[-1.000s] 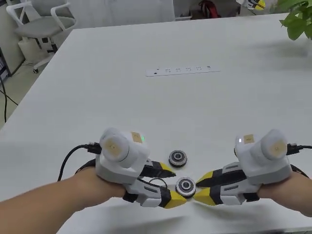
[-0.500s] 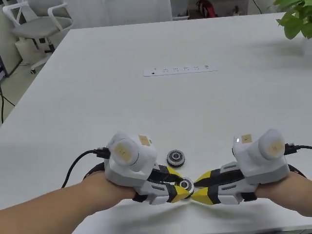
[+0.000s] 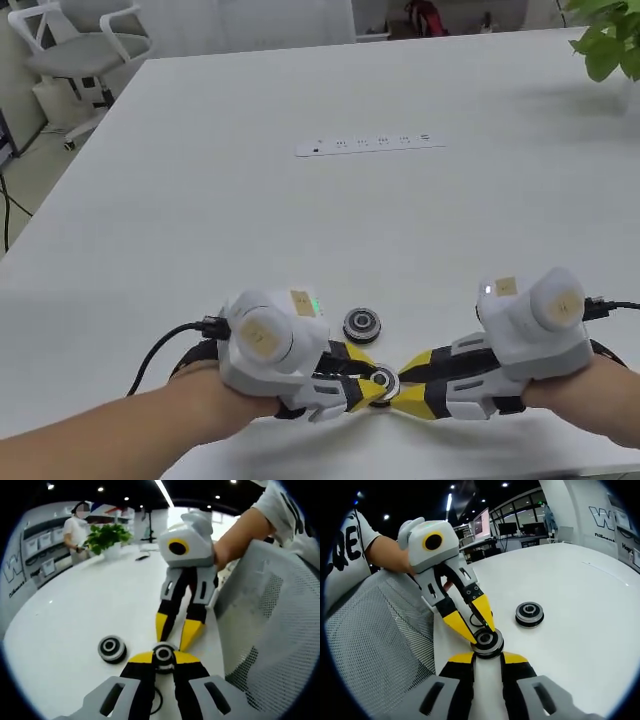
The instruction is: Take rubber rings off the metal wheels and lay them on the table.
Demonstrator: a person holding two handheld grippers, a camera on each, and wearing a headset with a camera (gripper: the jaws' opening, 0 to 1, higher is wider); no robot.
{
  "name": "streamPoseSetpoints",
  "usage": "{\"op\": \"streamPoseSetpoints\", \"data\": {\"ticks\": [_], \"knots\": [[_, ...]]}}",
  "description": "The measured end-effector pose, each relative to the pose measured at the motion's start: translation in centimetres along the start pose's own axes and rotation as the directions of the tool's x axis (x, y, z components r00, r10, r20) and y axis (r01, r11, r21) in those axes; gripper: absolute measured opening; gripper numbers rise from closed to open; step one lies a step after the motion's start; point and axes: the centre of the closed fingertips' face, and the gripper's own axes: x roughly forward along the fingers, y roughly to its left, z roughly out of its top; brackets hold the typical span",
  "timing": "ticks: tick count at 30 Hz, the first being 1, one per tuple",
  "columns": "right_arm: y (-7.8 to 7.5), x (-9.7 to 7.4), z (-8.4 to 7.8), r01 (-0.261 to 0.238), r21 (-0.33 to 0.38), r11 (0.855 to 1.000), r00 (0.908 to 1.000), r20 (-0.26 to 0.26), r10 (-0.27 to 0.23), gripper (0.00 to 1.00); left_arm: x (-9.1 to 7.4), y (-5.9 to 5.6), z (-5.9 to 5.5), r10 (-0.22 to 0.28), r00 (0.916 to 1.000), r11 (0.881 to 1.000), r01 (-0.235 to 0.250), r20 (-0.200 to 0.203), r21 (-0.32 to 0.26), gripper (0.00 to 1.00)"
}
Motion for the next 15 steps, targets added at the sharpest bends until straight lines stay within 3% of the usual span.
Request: {"op": "streamPoseSetpoints", "data": {"ticks": [13,14,15], "knots": [[-0.06,-0.30,-0.32,0.011,0.006,1.000,0.9999,-0.004,-0.011,0.09,-0.01,-0.03,0.04,0.013,0.9999,1.000,-0.013,0.005,0.013,0.13],[-0.44,-0.37,-0.49,0.032,0.006,0.999,0.9994,-0.016,-0.032,0.03,-0.01,-0.04,0.05,0.012,0.9999,1.000,-0.012,0.005,0.013,0.13],[-0.30,-0.32,-0.52,0.018,0.001,1.000,0.9997,-0.017,-0.018,0.01,0.00,-0.04,0.06,0.012,0.9999,1.000,-0.012,0.006,0.013,0.13]]}}
